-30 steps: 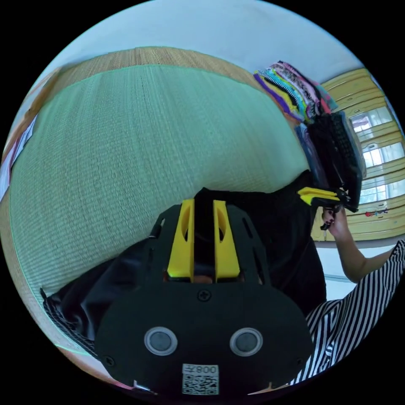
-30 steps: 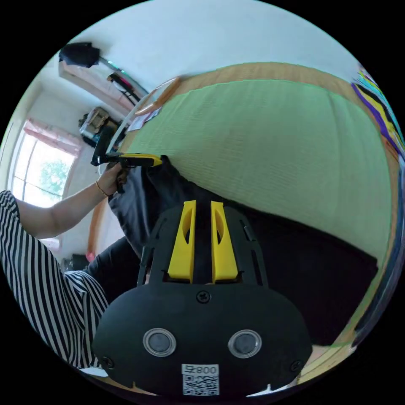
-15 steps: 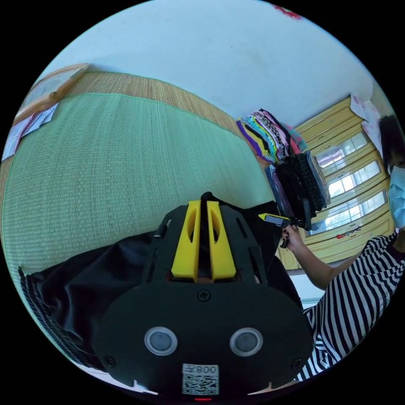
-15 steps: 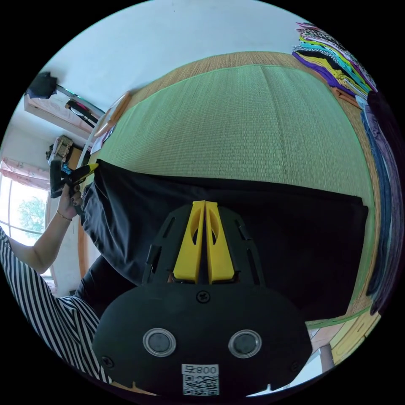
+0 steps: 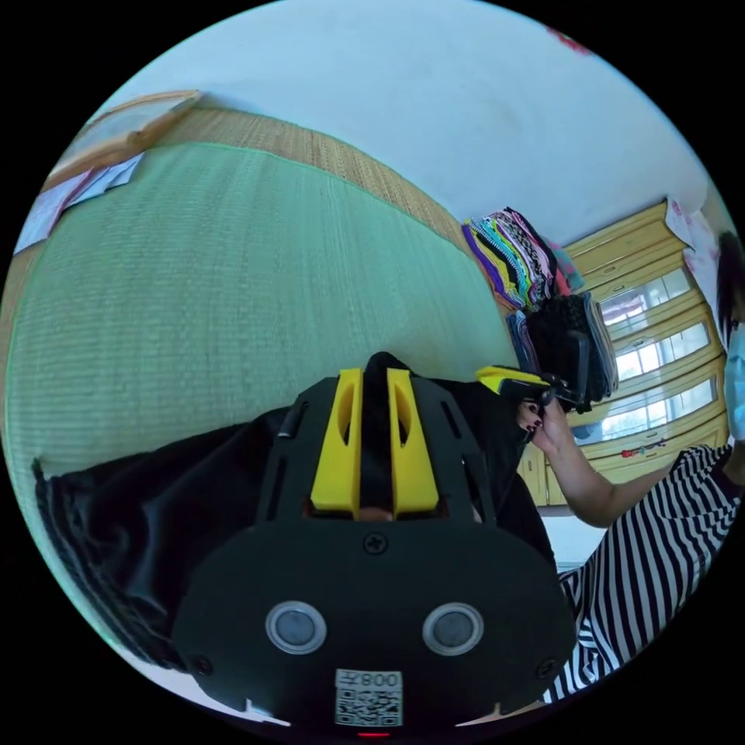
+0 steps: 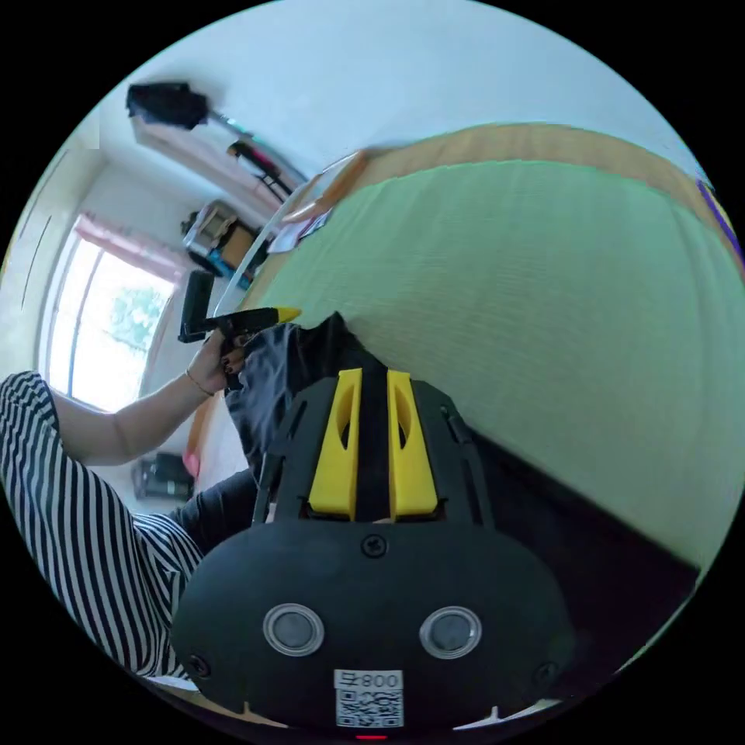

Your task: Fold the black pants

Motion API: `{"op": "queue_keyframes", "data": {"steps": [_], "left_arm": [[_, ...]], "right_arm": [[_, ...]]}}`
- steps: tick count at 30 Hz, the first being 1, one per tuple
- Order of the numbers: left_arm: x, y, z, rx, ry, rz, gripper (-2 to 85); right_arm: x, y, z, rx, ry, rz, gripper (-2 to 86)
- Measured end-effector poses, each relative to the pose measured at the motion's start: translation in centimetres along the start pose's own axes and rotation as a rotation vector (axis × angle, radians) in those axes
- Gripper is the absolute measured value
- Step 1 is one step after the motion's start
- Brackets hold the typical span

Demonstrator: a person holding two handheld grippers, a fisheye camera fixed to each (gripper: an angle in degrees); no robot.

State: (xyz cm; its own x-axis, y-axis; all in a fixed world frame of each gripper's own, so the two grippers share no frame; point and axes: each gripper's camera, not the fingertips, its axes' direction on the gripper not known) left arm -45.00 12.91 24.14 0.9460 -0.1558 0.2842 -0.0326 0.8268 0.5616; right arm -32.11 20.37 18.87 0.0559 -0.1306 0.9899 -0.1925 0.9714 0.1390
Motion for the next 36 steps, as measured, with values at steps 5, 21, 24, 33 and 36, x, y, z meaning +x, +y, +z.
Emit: {"op": "queue_keyframes", "data": {"steps": [5, 21, 24, 33, 36], "left_arm": [[-6.1, 5.0, -6.3, 0.069, -0.133, -0.155, 7.1], [-17.0, 13.5, -15.1, 0.192, -0.320, -0.411, 6.5], [-17.2, 13.7, -15.7, 0.185, -0.347, -0.400, 3.3], [-17.8, 14.2, -16.9, 0.232, -0.337, -0.411, 1.0], [-17.9, 13.9, -16.3, 0.216, -0.350, -0.418, 0.9]], "right_arm": [[-1.9, -7.4, 6.8, -0.119, -0.094, -0.091, 8.2], [-2.9, -12.8, 13.2, -0.266, -0.114, -0.046, 3.6], [-2.7, -12.9, 12.0, -0.235, -0.113, -0.037, 2.3], [-0.6, -12.0, 6.4, -0.066, -0.175, 0.048, 0.6], [0.3, -12.2, 6.8, -0.079, -0.163, 0.069, 0.5]]}}
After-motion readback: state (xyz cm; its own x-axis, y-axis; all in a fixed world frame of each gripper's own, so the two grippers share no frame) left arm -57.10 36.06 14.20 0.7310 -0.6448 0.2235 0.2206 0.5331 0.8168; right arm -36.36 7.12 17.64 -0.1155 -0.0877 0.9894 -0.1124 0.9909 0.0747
